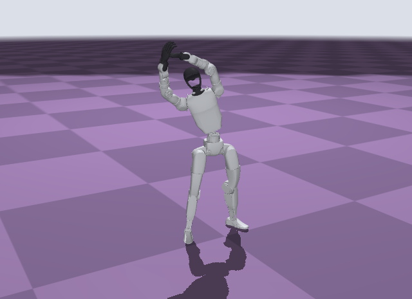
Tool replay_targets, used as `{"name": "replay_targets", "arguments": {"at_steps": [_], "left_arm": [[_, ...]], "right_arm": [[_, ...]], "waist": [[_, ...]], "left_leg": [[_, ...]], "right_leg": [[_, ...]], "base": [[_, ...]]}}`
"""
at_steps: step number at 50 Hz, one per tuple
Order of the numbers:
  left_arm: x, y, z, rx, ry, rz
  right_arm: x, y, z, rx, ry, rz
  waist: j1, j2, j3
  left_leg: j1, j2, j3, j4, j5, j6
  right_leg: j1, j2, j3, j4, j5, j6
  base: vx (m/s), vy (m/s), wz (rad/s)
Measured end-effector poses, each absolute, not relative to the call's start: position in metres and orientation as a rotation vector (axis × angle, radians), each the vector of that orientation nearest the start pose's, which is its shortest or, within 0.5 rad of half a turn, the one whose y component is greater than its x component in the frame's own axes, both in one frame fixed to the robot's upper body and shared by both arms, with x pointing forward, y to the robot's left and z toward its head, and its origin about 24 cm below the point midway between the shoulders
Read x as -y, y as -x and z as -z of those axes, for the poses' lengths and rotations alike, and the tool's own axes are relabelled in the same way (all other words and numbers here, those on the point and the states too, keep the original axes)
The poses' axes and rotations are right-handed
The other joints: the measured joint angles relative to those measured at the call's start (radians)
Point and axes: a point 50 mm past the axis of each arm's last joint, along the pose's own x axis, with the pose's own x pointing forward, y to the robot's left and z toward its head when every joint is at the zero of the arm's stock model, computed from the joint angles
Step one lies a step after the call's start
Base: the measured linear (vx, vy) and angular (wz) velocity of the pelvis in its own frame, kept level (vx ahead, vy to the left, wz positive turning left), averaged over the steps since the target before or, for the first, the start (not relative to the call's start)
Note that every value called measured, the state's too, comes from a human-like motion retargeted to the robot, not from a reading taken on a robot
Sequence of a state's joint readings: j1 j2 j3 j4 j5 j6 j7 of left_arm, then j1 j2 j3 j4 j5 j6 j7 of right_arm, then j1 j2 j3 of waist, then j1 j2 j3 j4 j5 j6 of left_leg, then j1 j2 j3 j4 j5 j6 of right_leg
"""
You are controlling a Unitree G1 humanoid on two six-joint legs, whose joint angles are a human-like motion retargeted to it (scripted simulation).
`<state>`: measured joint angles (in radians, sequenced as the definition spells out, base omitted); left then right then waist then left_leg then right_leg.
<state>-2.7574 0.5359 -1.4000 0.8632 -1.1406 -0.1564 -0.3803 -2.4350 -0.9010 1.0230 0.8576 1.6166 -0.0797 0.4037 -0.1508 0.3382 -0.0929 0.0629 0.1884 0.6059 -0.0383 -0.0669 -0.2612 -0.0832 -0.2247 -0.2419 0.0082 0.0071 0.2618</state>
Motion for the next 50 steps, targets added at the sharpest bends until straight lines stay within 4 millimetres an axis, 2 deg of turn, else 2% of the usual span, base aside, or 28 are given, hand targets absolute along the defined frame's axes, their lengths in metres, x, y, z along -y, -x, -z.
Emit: {"name": "replay_targets", "arguments": {"at_steps": [10, 20, 27, 40, 48, 50], "left_arm": [[0.024, -0.095, -0.605, 1.421, -0.915, 0.746], [0.004, -0.095, -0.613, 1.444, -0.812, 0.738], [-0.009, -0.088, -0.619, 1.51, -0.739, 0.714], [-0.022, -0.103, -0.619, 1.523, -0.627, 0.683], [-0.032, -0.123, -0.616, 1.498, -0.573, 0.657], [-0.038, -0.126, -0.613, 1.507, -0.61, 0.652]], "right_arm": [[0.115, -0.14, -0.627, 1.314, 0.195, -0.796], [0.094, -0.126, -0.632, 1.295, 0.304, -0.784], [0.081, -0.107, -0.636, 1.319, 0.421, -0.752], [0.06, -0.097, -0.636, 1.303, 0.583, -0.678], [0.046, -0.105, -0.632, 1.268, 0.666, -0.65], [0.043, -0.109, -0.63, 1.267, 0.69, -0.657]], "waist": [[0.068, -0.145, -0.048], [0.079, -0.29, -0.073], [0.086, -0.384, -0.068], [0.121, -0.565, -0.088], [0.138, -0.669, -0.122], [0.146, -0.695, -0.132]], "left_leg": [[-0.006, 0.05, -0.025, -0.003, -0.002, 0.008], [-0.004, 0.079, -0.025, -0.001, -0.006, 0.005], [0.006, 0.086, -0.003, -0.008, -0.005, 0.005], [0.024, 0.107, 0.038, -0.023, 0.009, 0.009], [0.026, 0.114, 0.048, -0.033, 0.021, 0.017], [0.025, 0.114, 0.052, -0.036, 0.023, 0.015]], "right_leg": [[0.007, 0.047, -0.036, 0.01, -0.009, 0.0], [0.009, 0.076, -0.044, 0.013, -0.009, 0.0], [0.002, 0.089, -0.029, 0.009, -0.003, 0.0], [-0.011, 0.125, 0.001, 0.0, 0.013, 0.0], [-0.018, 0.136, 0.008, 0.0, 0.014, 0.0], [-0.02, 0.137, 0.008, -0.002, 0.014, 0.0]], "base": [[0.02, -0.03, 0.06], [0.0, 0.0, 0.0], [0.0, 0.0, -0.05], [0.0, -0.01, -0.09], [0.0, 0.0, 0.0], [0.0, 0.0, 0.0]]}}
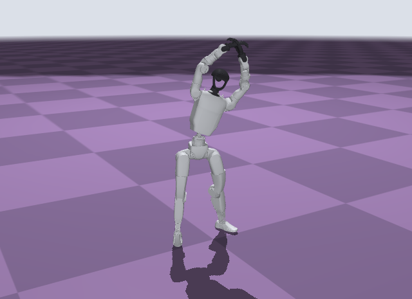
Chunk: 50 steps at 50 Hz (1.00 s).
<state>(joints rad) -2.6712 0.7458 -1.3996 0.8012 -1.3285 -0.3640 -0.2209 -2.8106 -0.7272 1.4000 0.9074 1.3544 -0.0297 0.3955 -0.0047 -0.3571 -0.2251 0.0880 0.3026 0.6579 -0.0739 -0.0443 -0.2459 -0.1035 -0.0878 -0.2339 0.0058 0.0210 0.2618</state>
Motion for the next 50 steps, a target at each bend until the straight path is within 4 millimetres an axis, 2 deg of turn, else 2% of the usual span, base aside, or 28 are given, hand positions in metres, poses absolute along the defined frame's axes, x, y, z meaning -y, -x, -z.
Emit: {"name": "replay_targets", "arguments": {"at_steps": [6, 12, 20, 29, 35, 40, 45, 50], "left_arm": [[-0.052, -0.134, -0.611, 1.5, -0.601, 0.625], [-0.066, -0.132, -0.612, 1.523, -0.583, 0.605], [-0.109, -0.123, -0.619, 1.569, -0.525, 0.518], [-0.142, -0.124, -0.616, 1.541, -0.535, 0.438], [-0.155, -0.124, -0.615, 1.557, -0.485, 0.425], [-0.165, -0.129, -0.612, 1.552, -0.435, 0.431], [-0.164, -0.133, -0.611, 1.555, -0.416, 0.46], [-0.151, -0.134, -0.61, 1.552, -0.432, 0.501]], "right_arm": [[0.028, -0.113, -0.624, 1.247, 0.718, -0.701], [0.01, -0.106, -0.62, 1.262, 0.743, -0.753], [-0.034, -0.099, -0.603, 1.237, 0.731, -0.93], [-0.06, -0.102, -0.587, 1.184, 0.665, -1.081], [-0.076, -0.094, -0.58, 1.183, 0.704, -1.107], [-0.084, -0.095, -0.574, 1.178, 0.748, -1.116], [-0.084, -0.098, -0.573, 1.171, 0.75, -1.109], [-0.073, -0.104, -0.579, 1.167, 0.72, -1.087]], "waist": [[0.039, -0.076, -0.009], [0.078, -0.15, -0.003], [0.161, -0.163, 0.025], [0.216, -0.163, 0.042], [0.234, -0.163, 0.059], [0.242, -0.163, 0.068], [0.271, -0.163, 0.09], [0.29, -0.163, 0.101]], "left_leg": [[0.004, 0.011, 0.011, -0.003, 0.007, 0.005], [0.013, 0.032, 0.026, -0.006, 0.013, 0.004], [0.044, 0.081, 0.054, -0.005, 0.014, -0.005], [0.101, 0.121, 0.088, -0.003, 0.008, -0.005], [0.117, 0.134, 0.097, -0.002, 0.002, -0.004], [0.115, 0.133, 0.087, -0.003, -0.002, 0.004], [0.096, 0.124, 0.071, -0.003, -0.003, 0.003], [0.071, 0.103, 0.055, -0.004, -0.004, 0.005]], "right_leg": [[-0.004, 0.014, 0.009, -0.001, 0.003, 0.0], [-0.007, 0.041, 0.023, -0.002, 0.011, 0.0], [0.002, 0.098, 0.042, -0.003, 0.024, 0.0], [0.038, 0.147, 0.06, -0.011, 0.041, 0.0], [0.052, 0.162, 0.062, -0.017, 0.048, 0.0], [0.058, 0.158, 0.057, -0.021, 0.047, 0.0], [0.05, 0.146, 0.047, -0.024, 0.045, 0.0], [0.037, 0.124, 0.038, -0.026, 0.041, 0.0]], "base": [[0.0, 0.0, 0.0], [0.0, -0.06, -0.13], [-0.01, -0.06, -0.19], [-0.01, -0.02, -0.11], [0.0, 0.0, 0.0], [0.0, 0.0, 0.0], [-0.01, 0.0, 0.02], [-0.04, 0.02, 0.1]]}}
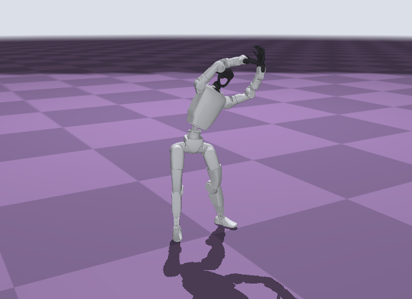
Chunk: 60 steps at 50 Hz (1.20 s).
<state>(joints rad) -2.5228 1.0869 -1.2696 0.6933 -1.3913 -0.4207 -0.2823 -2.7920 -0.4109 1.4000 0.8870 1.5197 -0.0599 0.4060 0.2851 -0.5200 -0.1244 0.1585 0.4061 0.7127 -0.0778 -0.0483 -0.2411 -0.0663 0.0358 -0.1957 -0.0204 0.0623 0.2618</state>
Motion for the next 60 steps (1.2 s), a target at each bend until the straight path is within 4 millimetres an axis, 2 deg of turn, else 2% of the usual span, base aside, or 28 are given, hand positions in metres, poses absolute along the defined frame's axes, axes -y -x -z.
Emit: {"name": "replay_targets", "arguments": {"at_steps": [10, 15, 25, 30, 35, 51, 60], "left_arm": [[-0.104, -0.128, -0.612, 1.557, -0.495, 0.624], [-0.085, -0.122, -0.614, 1.562, -0.545, 0.635], [-0.05, -0.112, -0.613, 1.567, -0.623, 0.689], [-0.039, -0.107, -0.611, 1.564, -0.65, 0.723], [-0.031, -0.106, -0.609, 1.541, -0.687, 0.749], [-0.008, -0.103, -0.603, 1.503, -0.78, 0.807], [0.006, -0.109, -0.597, 1.449, -0.875, 0.795]], "right_arm": [[-0.027, -0.106, -0.604, 1.203, 0.635, -0.989], [-0.005, -0.109, -0.612, 1.212, 0.575, -0.969], [0.028, -0.108, -0.625, 1.206, 0.479, -0.928], [0.04, -0.11, -0.628, 1.199, 0.436, -0.922], [0.058, -0.121, -0.626, 1.196, 0.388, -0.924], [0.077, -0.132, -0.621, 1.249, 0.316, -0.909], [0.092, -0.154, -0.615, 1.273, 0.205, -0.87]], "waist": [[-0.017, 0.009, -0.025], [-0.05, 0.077, -0.047], [-0.083, 0.242, -0.042], [-0.089, 0.325, -0.031], [-0.112, 0.398, -0.028], [-0.219, 0.628, -0.016], [-0.271, 0.74, -0.011]], "left_leg": [[-0.056, -0.068, -0.024, -0.003, -0.003, 0.003], [-0.065, -0.098, -0.034, 0.003, -0.011, 0.0], [-0.081, -0.137, -0.053, 0.032, -0.027, -0.019], [-0.09, -0.153, -0.07, 0.039, -0.026, -0.019], [-0.088, -0.158, -0.09, 0.046, -0.028, -0.019], [-0.112, -0.174, -0.137, 0.043, -0.009, -0.02], [-0.09, -0.165, -0.119, 0.051, -0.018, -0.02]], "right_leg": [[-0.045, -0.071, -0.008, 0.009, -0.008, 0.0], [-0.05, -0.106, -0.009, 0.017, -0.016, 0.0], [-0.043, -0.159, -0.016, 0.022, -0.025, 0.0], [-0.038, -0.178, -0.028, 0.024, -0.027, 0.0], [-0.02, -0.191, -0.045, 0.028, -0.035, 0.0], [-0.005, -0.211, -0.091, 0.027, -0.041, 0.0], [0.007, -0.209, -0.072, 0.029, -0.057, 0.0]], "base": [[-0.02, 0.05, 0.06], [-0.01, 0.1, 0.09], [0.0, 0.08, 0.1], [-0.01, 0.04, 0.14], [0.02, 0.02, 0.2], [0.0, 0.0, 0.12], [0.04, -0.02, -0.09]]}}
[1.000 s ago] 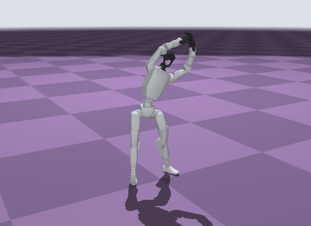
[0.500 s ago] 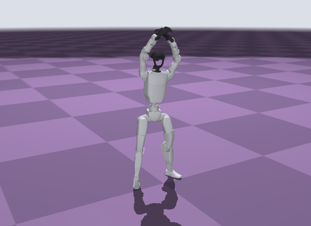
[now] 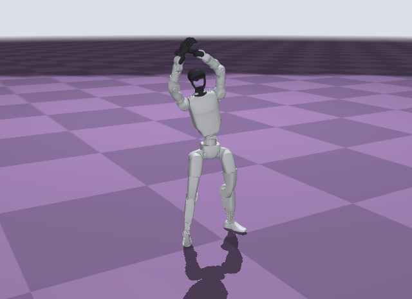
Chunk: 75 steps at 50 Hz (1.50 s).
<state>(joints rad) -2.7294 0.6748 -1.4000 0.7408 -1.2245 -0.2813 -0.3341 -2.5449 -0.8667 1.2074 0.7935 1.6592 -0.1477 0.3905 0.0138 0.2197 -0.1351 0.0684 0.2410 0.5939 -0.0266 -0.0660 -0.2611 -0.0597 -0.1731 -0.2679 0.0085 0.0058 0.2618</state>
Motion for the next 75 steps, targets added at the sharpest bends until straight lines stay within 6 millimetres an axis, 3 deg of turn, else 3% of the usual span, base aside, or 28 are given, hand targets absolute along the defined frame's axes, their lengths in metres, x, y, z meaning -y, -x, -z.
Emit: {"name": "replay_targets", "arguments": {"at_steps": [9, 21, 40, 48, 55, 75], "left_arm": [[0.02, -0.114, -0.591, 1.392, -0.912, 0.821], [0.044, -0.103, -0.58, 1.38, -0.973, 0.904], [0.074, -0.098, -0.56, 1.357, -0.983, 1.05], [0.082, -0.097, -0.554, 1.36, -1.073, 1.022], [0.075, -0.102, -0.557, 1.377, -1.084, 0.963], [0.05, -0.098, -0.576, 1.438, -0.969, 0.884]], "right_arm": [[0.108, -0.165, -0.61, 1.287, 0.136, -0.838], [0.133, -0.166, -0.606, 1.3, 0.082, -0.843], [0.166, -0.165, -0.598, 1.318, 0.188, -0.693], [0.173, -0.175, -0.591, 1.304, 0.125, -0.711], [0.166, -0.178, -0.591, 1.286, 0.13, -0.728], [0.143, -0.16, -0.608, 1.304, 0.238, -0.711]], "waist": [[-0.034, 0.089, -0.002], [-0.059, 0.181, -0.007], [-0.176, 0.284, 0.032], [-0.173, 0.286, 0.031], [-0.172, 0.275, 0.024], [-0.092, 0.073, 0.003]], "left_leg": [[0.012, 0.006, 0.014, 0.004, -0.004, 0.0], [-0.012, -0.01, 0.0, -0.001, 0.014, 0.0], [-0.057, -0.078, -0.06, -0.008, 0.03, -0.001], [-0.039, -0.078, -0.043, -0.007, 0.021, -0.001], [-0.025, -0.064, -0.023, -0.007, 0.014, -0.001], [0.014, 0.036, 0.04, -0.019, 0.013, 0.001]], "right_leg": [[0.001, 0.003, 0.016, 0.005, -0.013, 0.0], [-0.011, -0.01, 0.005, 0.002, -0.014, 0.0], [-0.008, -0.077, -0.051, -0.005, -0.006, 0.0], [-0.002, -0.078, -0.034, -0.005, -0.01, 0.0], [-0.006, -0.065, -0.016, -0.002, -0.017, 0.0], [-0.023, 0.049, 0.034, -0.006, -0.015, 0.0]], "base": [[0.01, -0.01, -0.03], [0.0, 0.0, 0.0], [-0.01, 0.03, 0.15], [0.0, 0.0, 0.0], [0.0, 0.0, 0.0], [0.0, -0.07, -0.16]]}}
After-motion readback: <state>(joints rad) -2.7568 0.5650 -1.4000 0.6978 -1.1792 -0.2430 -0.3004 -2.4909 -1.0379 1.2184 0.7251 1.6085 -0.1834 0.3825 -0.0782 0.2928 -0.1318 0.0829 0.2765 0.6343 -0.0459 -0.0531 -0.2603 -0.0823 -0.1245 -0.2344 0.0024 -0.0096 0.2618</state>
